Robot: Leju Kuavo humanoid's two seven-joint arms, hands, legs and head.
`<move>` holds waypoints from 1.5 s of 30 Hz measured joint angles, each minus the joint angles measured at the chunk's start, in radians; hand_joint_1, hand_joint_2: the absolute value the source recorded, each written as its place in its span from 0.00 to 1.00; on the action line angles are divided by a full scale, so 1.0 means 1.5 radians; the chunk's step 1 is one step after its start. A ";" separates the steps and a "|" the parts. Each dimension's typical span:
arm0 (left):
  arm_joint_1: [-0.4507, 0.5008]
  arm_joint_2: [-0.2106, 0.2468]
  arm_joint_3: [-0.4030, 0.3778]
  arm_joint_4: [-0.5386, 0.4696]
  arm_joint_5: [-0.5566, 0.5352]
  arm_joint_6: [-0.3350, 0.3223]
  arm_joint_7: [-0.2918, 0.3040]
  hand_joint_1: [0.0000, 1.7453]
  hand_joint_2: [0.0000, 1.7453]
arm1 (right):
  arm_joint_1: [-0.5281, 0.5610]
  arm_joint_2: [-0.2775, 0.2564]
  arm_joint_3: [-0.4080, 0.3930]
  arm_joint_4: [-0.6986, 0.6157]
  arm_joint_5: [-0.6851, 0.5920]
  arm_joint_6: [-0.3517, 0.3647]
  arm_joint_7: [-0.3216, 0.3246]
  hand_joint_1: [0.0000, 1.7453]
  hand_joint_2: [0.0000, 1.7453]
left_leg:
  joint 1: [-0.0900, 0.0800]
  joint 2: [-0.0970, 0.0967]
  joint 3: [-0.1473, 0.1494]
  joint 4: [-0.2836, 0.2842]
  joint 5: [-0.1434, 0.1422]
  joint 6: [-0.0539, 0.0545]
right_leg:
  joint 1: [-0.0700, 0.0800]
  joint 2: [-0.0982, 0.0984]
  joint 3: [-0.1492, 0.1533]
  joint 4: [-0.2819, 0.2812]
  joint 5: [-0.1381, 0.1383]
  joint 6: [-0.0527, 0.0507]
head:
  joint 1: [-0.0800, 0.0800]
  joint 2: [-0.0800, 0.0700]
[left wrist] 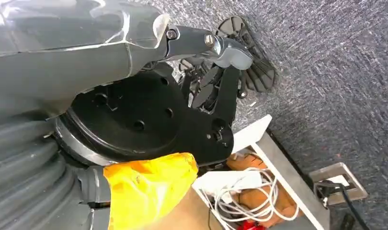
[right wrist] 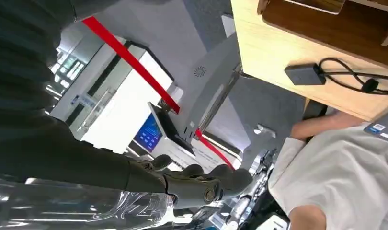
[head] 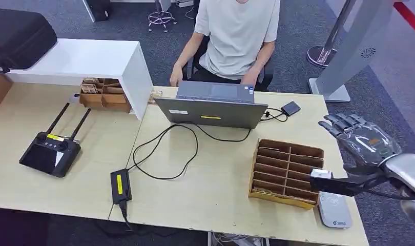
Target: Pass the card to the sensor for recognition and then transmit it.
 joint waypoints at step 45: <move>-0.007 -0.006 0.025 -0.005 -0.010 0.003 0.001 0.00 1.00 | -0.006 0.165 0.116 0.183 0.113 -0.088 0.008 0.00 1.00 | 0.001 0.000 0.000 0.000 0.000 0.000 | 0.001 0.000 0.000 0.000 0.000 0.000 | 0.000 0.000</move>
